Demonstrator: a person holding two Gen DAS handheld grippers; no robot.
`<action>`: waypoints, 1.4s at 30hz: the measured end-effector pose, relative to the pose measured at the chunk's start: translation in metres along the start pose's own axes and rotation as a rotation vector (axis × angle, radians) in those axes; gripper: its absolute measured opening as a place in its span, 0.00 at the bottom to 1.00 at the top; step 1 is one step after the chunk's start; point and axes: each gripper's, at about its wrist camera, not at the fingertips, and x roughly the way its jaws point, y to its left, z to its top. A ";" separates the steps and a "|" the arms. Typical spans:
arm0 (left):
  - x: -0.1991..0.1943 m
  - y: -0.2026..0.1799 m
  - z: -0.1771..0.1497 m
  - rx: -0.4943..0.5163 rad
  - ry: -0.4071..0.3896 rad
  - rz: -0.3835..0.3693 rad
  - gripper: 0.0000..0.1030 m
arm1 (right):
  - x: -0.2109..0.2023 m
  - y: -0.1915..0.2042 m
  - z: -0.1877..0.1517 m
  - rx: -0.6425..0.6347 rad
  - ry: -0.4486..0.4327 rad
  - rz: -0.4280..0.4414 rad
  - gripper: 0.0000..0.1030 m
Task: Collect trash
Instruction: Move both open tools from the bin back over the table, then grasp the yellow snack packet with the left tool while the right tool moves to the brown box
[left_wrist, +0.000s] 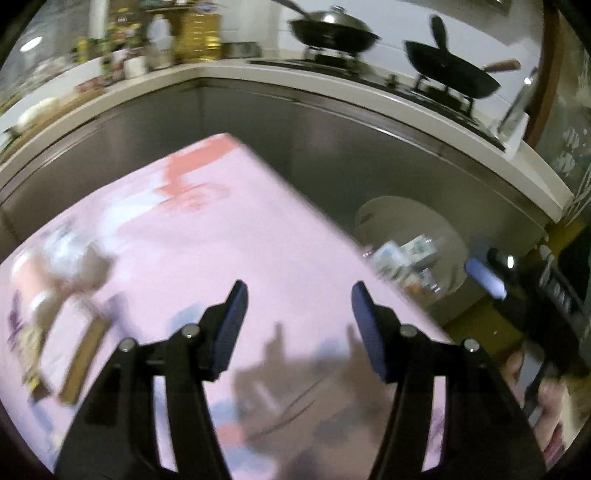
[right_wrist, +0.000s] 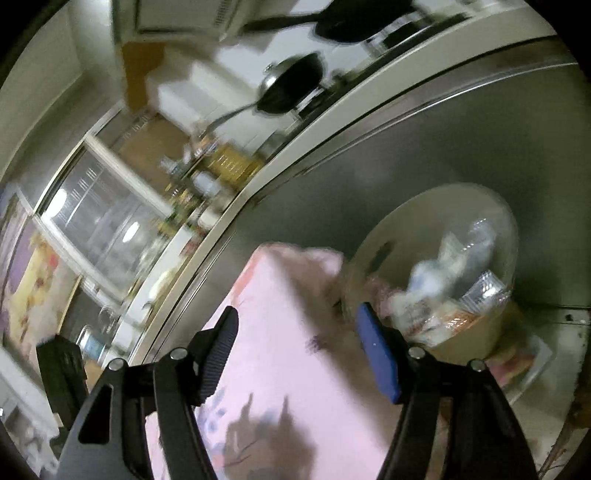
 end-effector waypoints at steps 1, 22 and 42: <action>-0.010 0.013 -0.008 -0.014 -0.005 0.013 0.54 | 0.004 0.009 -0.005 -0.010 0.020 0.015 0.63; -0.061 0.227 -0.127 0.120 -0.015 0.501 0.54 | 0.151 0.179 -0.119 -0.158 0.471 0.160 0.63; -0.086 0.265 -0.160 -0.129 0.029 0.288 0.02 | 0.148 0.218 -0.206 -0.364 0.727 0.251 0.19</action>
